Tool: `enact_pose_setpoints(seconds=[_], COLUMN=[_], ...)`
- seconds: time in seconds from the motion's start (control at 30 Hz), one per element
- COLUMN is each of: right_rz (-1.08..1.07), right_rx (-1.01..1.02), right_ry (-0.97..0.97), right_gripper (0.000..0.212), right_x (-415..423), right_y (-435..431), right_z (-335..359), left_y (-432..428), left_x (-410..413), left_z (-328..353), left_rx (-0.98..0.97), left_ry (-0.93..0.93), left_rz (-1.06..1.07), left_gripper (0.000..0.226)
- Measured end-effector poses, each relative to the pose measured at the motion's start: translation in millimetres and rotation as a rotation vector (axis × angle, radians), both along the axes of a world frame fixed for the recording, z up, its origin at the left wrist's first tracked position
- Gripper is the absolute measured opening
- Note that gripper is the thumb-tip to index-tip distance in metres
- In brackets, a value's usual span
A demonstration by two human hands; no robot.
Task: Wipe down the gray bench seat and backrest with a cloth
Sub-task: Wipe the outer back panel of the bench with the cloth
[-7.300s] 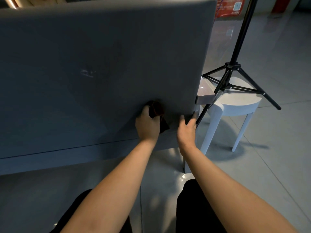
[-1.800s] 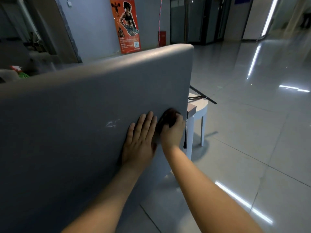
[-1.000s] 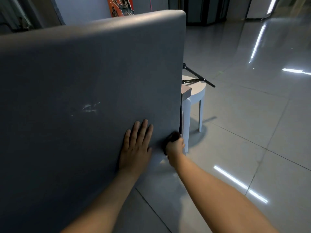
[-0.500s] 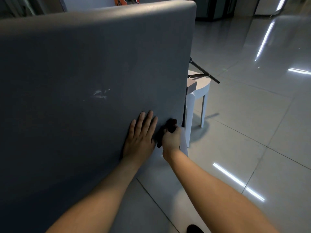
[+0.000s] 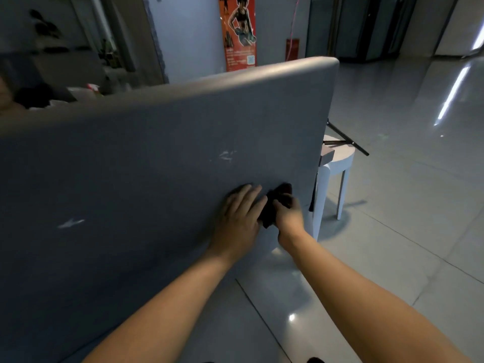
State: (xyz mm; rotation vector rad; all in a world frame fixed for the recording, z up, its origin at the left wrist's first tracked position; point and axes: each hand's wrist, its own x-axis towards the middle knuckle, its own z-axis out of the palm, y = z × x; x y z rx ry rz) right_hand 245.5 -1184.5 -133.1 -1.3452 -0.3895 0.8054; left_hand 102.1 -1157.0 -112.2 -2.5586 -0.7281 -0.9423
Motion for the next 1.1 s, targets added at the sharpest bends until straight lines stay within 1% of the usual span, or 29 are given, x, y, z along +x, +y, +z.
enact_pose_setpoints(seconds=[0.07, 0.1, 0.17, 0.23, 0.33, 0.4, 0.47, 0.5, 0.6, 0.67, 0.73, 0.8, 0.87, 0.93, 0.97, 1.03, 1.07, 1.1], right_rz=[-0.027, -0.030, -0.005, 0.014, -0.011, -0.059, -0.107, -0.116, -0.096, -0.079, -0.086, -0.088, -0.079, -0.077, -0.086, -0.085, -0.070, -0.046], right_rx=[0.049, 0.084, 0.150, 0.228, 0.397, 0.449, 0.399, 0.342, 0.098, 0.025, 0.075, 0.179, 0.310, 0.390, 0.394, 0.328, 0.262, 0.205], right_ry=[-0.059, -0.086, -0.151, -0.252, -0.417, -0.475, -0.484, -0.451, -0.227, -0.189, -0.174, -0.215, -0.321, -0.417, -0.450, -0.465, -0.419, -0.353], right_gripper=[0.019, 0.018, 0.017, 0.020, 0.023, 0.021, 0.017, 0.015, 0.020, 0.022, 0.019, 0.012, 0.004, 0.012, 0.015, 0.018, 0.019, 0.023], right_x=[-15, -23, -41, -57, -75, -85, -89, -89, -82, -80, -86, -91, -95, -100, -104, -109, -111, -112], right_y=[-5, -7, -11, -11, -10, -5, 5, 8, 6, 2, -1, -1, -2, -1, 1, 7, 9, 10], right_z=[24, 35, 57, 81, 124, 140, 133, 122, 85, 66, 71, 92, 122, 149, 157, 157, 148, 136], left_y=[-6, -8, -6, 0, 10, 14, 17, 17, 16, 13, 12, 13, 17, 19, 19, 19, 18, 15], left_x=[-18, -27, -41, -54, -66, -69, -69, -70, -71, -72, -72, -72, -75, -78, -79, -80, -82, -84], left_z=[18, 26, 39, 47, 47, 46, 46, 45, 48, 47, 48, 48, 47, 45, 44, 48, 49, 51], left_rx=[0.088, 0.118, 0.155, 0.175, 0.200, 0.204, 0.181, 0.165, 0.128, 0.130, 0.136, 0.152, 0.181, 0.201, 0.198, 0.166, 0.141, 0.112], left_ry=[-0.037, -0.059, -0.130, -0.181, -0.184, -0.177, -0.194, -0.207, -0.209, -0.204, -0.205, -0.208, -0.205, -0.160, -0.148, -0.145, -0.145, -0.138], left_rz=[0.063, 0.110, 0.206, 0.265, 0.247, 0.248, 0.217, 0.191, 0.158, 0.156, 0.139, 0.130, 0.156, 0.175, 0.181, 0.183, 0.168, 0.133], left_gripper=[0.052, 0.056, 0.069, 0.075, 0.067, 0.060, 0.049, 0.045, 0.031, 0.025, 0.023, 0.027, 0.041, 0.062, 0.067, 0.069, 0.063, 0.052])
